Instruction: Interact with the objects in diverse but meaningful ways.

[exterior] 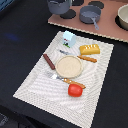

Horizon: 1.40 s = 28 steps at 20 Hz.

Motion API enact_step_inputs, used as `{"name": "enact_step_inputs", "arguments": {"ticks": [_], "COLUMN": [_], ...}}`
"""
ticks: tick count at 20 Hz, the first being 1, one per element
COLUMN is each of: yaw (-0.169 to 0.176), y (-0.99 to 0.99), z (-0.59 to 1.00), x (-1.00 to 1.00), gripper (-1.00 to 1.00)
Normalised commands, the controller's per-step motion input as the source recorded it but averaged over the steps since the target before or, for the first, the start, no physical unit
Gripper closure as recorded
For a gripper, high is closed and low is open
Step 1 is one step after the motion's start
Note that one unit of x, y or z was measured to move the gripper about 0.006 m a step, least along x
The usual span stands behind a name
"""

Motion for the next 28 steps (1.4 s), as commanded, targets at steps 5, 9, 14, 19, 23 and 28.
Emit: {"name": "enact_step_inputs", "arguments": {"ticks": [5,9,14,19,23,28], "yaw": [-0.005,-0.013,-0.010,-0.006,0.003,0.014], "y": [0.54,0.48,0.46,0.42,0.31,0.05], "z": [0.09,0.06,0.02,-0.01,-0.11,-0.09], "x": [0.68,0.69,0.60,0.46,0.15,-0.19], "gripper": [1.00,1.00,1.00,1.00,1.00,1.00]}}
